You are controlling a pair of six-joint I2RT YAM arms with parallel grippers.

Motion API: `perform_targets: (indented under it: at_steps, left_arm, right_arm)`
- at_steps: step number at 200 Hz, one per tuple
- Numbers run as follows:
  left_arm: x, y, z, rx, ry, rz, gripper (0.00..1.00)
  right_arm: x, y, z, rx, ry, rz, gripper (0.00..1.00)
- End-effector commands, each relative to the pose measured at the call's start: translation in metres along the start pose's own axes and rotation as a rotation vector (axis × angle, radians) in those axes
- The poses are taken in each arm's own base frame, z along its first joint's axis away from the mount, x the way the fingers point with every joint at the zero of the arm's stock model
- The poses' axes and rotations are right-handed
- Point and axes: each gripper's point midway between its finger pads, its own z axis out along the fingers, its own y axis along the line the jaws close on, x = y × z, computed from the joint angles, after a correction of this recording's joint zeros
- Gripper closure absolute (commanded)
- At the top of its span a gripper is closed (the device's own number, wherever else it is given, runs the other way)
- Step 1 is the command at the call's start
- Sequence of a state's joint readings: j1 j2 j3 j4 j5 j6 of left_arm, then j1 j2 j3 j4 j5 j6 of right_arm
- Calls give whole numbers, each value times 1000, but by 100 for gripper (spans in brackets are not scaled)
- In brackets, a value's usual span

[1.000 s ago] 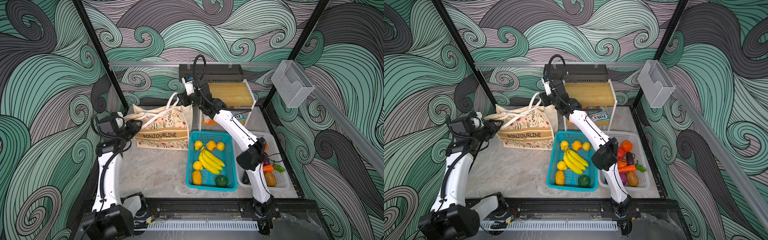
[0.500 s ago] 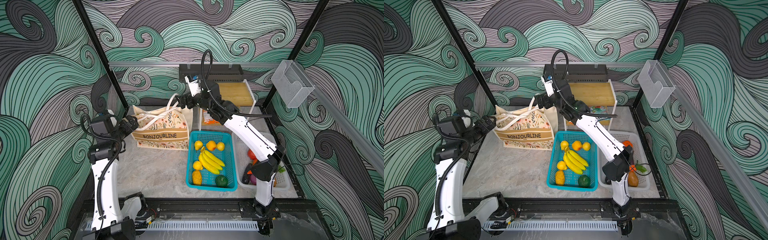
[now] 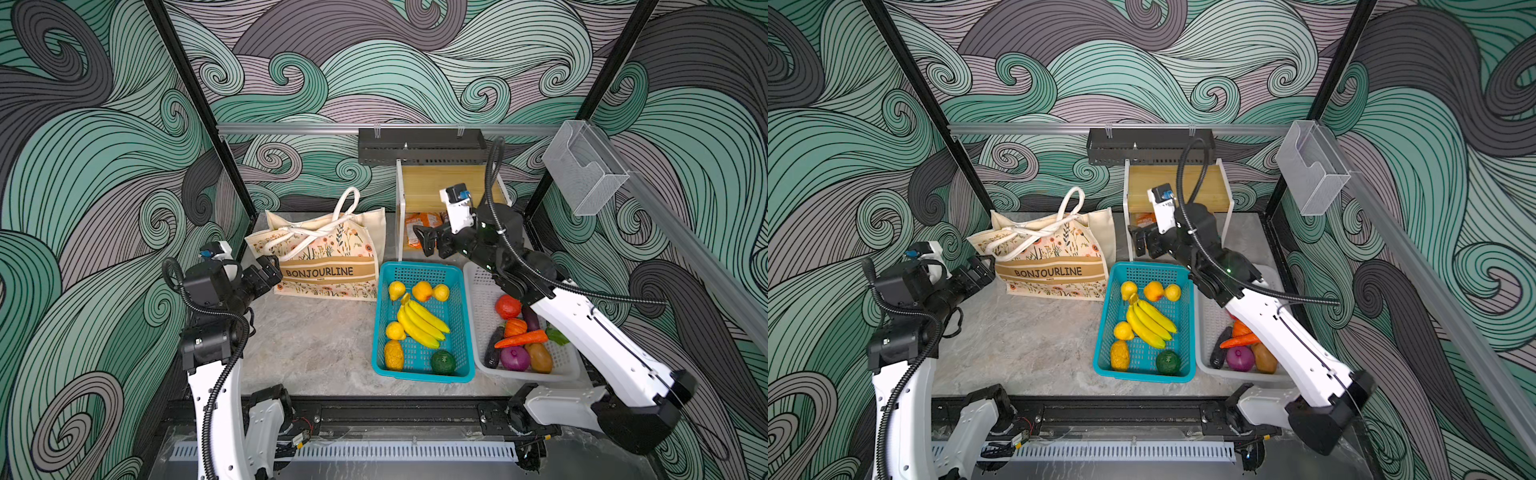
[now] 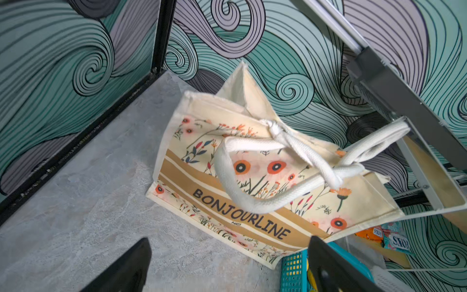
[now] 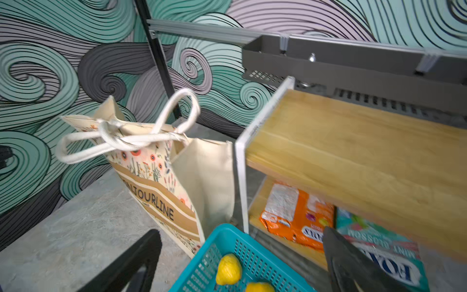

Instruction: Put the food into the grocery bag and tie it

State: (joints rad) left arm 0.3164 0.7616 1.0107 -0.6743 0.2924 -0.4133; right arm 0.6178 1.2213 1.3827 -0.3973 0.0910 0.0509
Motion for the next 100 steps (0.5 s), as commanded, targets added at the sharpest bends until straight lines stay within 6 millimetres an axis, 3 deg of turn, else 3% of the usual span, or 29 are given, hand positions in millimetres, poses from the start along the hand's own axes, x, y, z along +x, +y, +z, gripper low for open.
perform_targets:
  at_steps: [1,28,53,73,100]
  left_arm:
    - [18,-8,6,61,60,40,1]
    - [34,-3,10,19,84,94,2]
    - [34,5,3,-48,21,99,2]
    - [45,5,11,-41,19,94,1]
    - [59,6,29,-67,47,122,1]
  right_arm:
    - [44,-30,-11,71,69,74,1]
    - [108,-75,-24,195,151,173,1]
    - [156,-108,-31,277,220,252,1]
    - [180,-129,-34,331,224,337,1]
    - [198,-149,-30,396,181,399,2]
